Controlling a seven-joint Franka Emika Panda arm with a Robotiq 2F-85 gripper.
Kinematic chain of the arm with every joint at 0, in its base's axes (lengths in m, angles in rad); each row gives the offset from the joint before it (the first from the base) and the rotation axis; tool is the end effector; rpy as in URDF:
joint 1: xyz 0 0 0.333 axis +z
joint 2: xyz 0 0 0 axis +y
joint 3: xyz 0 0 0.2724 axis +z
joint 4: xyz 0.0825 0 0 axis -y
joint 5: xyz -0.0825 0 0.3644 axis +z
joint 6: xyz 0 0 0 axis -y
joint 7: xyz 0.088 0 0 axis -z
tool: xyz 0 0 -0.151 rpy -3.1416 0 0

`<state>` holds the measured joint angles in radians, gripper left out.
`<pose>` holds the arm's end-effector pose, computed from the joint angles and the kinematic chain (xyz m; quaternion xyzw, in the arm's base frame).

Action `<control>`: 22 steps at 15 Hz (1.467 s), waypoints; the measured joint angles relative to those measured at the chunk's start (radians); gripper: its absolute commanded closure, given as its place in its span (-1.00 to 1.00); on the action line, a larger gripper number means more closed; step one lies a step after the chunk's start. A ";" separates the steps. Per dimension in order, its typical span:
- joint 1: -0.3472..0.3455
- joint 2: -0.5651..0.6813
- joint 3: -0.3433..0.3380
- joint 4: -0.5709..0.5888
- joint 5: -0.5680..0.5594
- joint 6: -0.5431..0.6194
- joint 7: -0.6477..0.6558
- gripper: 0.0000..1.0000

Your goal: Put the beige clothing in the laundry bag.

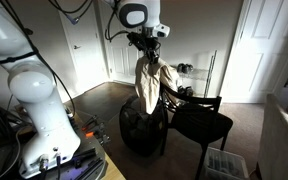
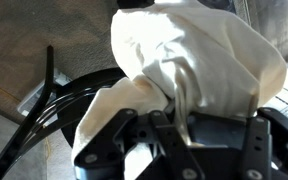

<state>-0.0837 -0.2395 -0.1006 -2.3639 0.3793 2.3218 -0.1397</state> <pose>0.4819 -0.0703 0.3679 -0.9729 0.1360 -0.1194 0.1441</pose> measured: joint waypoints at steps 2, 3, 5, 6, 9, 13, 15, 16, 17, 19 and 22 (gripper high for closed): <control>0.010 -0.040 -0.012 -0.028 0.000 -0.010 -0.046 1.00; 0.017 -0.056 -0.019 -0.038 0.000 -0.014 -0.070 1.00; 0.032 -0.095 -0.036 -0.060 0.000 -0.015 -0.116 1.00; 0.038 -0.125 -0.045 -0.078 0.000 -0.015 -0.134 1.00; 0.041 -0.258 -0.065 -0.157 0.000 -0.012 -0.163 1.00; 0.053 -0.432 -0.092 -0.246 0.000 -0.013 -0.165 1.00; 0.063 -0.489 -0.106 -0.274 0.000 -0.013 -0.165 1.00; 0.069 -0.511 -0.114 -0.286 0.000 -0.014 -0.165 1.00; 0.079 -0.531 -0.125 -0.297 0.000 -0.014 -0.165 1.00; 0.102 -0.566 -0.148 -0.318 0.000 -0.018 -0.172 1.00; 0.109 -0.578 -0.149 -0.341 -0.015 -0.028 -0.168 1.00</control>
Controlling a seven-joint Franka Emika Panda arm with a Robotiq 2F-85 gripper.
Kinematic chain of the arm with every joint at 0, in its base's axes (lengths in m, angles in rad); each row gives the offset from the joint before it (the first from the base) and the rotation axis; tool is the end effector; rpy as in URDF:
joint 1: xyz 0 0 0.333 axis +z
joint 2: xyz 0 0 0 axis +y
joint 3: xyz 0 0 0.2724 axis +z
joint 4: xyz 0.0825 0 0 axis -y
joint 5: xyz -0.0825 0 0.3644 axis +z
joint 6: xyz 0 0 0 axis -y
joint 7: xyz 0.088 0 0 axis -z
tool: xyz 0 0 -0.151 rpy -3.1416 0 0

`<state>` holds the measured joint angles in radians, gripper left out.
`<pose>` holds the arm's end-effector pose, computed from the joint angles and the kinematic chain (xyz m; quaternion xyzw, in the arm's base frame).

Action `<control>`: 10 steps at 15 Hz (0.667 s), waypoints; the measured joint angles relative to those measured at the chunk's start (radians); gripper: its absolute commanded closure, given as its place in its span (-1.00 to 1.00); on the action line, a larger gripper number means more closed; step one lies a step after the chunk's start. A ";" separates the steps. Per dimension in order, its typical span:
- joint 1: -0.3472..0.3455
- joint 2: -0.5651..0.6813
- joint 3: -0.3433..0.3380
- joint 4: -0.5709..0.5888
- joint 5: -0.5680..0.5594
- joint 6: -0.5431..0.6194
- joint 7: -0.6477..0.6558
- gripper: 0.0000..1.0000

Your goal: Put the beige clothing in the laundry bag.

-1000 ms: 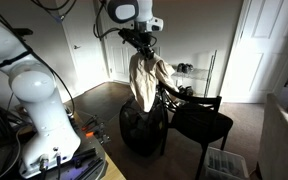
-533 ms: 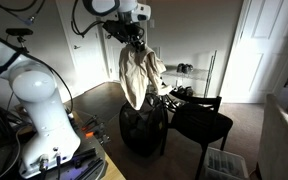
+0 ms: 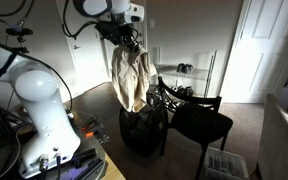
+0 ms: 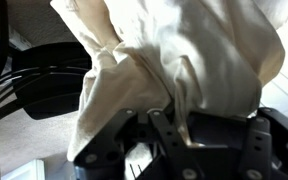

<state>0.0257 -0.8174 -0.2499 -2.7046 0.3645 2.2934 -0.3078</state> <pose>0.3691 -0.0544 0.4400 -0.9522 0.0318 -0.2319 0.1961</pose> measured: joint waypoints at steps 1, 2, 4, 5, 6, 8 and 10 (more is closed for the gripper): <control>0.000 0.010 0.007 -0.006 -0.009 0.000 0.005 1.00; 0.000 0.030 0.018 -0.010 -0.019 0.001 0.016 1.00; 0.003 0.095 0.049 -0.011 -0.030 0.012 0.048 1.00; 0.007 0.139 0.070 -0.011 -0.030 0.028 0.070 1.00; 0.013 0.188 0.092 -0.008 -0.030 0.046 0.093 1.00; 0.037 0.289 0.132 0.007 -0.029 0.073 0.138 1.00; 0.061 0.381 0.161 0.040 -0.029 0.075 0.164 1.00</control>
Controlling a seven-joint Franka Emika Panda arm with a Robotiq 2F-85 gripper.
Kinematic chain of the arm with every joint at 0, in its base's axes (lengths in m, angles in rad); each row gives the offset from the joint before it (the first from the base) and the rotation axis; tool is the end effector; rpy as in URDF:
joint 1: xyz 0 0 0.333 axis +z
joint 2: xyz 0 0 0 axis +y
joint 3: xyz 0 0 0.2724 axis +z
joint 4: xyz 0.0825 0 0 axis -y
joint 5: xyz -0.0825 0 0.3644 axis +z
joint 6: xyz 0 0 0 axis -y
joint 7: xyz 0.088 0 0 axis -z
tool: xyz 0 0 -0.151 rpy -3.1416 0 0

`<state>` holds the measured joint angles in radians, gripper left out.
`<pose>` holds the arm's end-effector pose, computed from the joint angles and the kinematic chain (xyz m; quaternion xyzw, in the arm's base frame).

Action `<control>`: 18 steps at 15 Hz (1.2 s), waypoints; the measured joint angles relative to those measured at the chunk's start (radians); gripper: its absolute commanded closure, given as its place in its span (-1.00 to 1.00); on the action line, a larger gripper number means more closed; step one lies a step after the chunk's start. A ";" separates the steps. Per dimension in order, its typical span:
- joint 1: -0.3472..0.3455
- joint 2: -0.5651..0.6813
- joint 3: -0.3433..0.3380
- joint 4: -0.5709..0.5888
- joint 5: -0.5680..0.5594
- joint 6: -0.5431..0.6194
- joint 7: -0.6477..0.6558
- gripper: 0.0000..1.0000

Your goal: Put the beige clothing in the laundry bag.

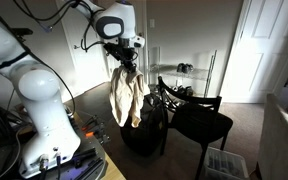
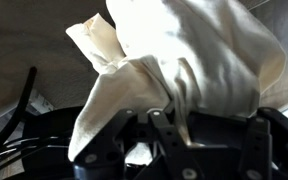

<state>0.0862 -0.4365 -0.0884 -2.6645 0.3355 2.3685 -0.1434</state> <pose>0.4081 0.0169 0.3220 -0.9867 0.0388 -0.0760 0.1381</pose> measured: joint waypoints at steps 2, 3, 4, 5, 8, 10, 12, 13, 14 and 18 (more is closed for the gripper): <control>0.010 0.070 0.017 0.039 0.000 -0.001 0.006 1.00; 0.011 0.094 0.022 0.056 0.000 -0.001 0.006 1.00; 0.011 0.113 0.026 0.072 0.000 -0.002 0.006 1.00; 0.012 0.128 0.028 0.087 0.000 -0.002 0.006 1.00; 0.013 0.158 0.034 0.122 0.000 -0.002 0.005 1.00; 0.011 0.173 0.041 0.139 -0.006 0.000 0.005 1.00; 0.010 0.182 0.047 0.150 -0.028 0.000 0.005 1.00; 0.010 0.184 0.049 0.153 -0.042 0.000 0.005 1.00; 0.009 0.186 0.052 0.155 -0.060 0.001 0.005 1.00; 0.000 0.198 0.055 0.168 -0.145 0.003 0.005 1.00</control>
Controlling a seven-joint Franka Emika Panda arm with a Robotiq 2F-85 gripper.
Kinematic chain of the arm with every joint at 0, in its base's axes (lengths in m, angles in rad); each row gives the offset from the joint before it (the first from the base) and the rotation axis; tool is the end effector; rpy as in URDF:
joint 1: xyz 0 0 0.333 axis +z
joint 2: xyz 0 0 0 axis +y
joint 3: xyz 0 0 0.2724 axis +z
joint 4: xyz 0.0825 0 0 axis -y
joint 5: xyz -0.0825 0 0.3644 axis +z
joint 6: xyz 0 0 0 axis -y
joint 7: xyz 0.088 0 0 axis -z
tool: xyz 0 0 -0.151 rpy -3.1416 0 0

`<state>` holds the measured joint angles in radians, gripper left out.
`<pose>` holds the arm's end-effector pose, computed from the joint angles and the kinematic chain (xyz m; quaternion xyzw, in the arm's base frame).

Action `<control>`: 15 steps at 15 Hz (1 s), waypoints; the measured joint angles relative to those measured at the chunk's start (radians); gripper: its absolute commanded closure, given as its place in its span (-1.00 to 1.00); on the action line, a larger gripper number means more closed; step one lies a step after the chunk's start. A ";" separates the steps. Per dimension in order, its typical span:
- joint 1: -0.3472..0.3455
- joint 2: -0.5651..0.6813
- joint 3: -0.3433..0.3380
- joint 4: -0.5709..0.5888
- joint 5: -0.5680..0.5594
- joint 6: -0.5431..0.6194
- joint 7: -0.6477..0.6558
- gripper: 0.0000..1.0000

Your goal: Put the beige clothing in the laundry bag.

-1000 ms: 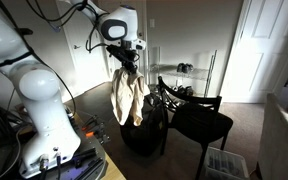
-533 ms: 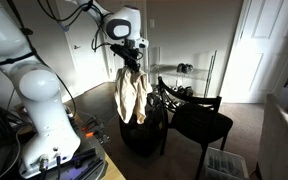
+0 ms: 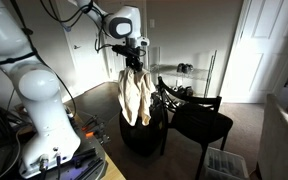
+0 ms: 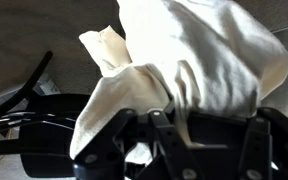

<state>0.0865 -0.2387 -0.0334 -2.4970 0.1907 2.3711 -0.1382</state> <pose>0.4535 0.0327 0.3101 -0.9952 -0.0310 -0.0589 0.0716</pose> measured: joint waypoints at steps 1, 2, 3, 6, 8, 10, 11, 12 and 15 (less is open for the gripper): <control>-0.006 0.003 0.000 0.001 -0.022 0.000 0.000 1.00; -0.011 0.006 0.000 0.001 -0.036 0.000 0.000 1.00; -0.014 0.009 0.000 0.001 -0.043 0.000 0.000 1.00; -0.017 0.010 0.001 0.001 -0.044 0.000 0.000 1.00; -0.017 0.010 0.001 0.001 -0.044 0.000 0.000 1.00; -0.016 0.010 0.001 0.001 -0.042 0.000 0.000 1.00; -0.014 0.009 0.002 0.003 -0.041 0.000 -0.002 1.00; -0.009 0.007 0.007 0.009 -0.041 0.000 -0.003 1.00; 0.027 -0.007 0.053 0.058 -0.042 -0.002 -0.003 1.00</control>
<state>0.1133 -0.2461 0.0194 -2.4391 0.1488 2.3689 -0.1409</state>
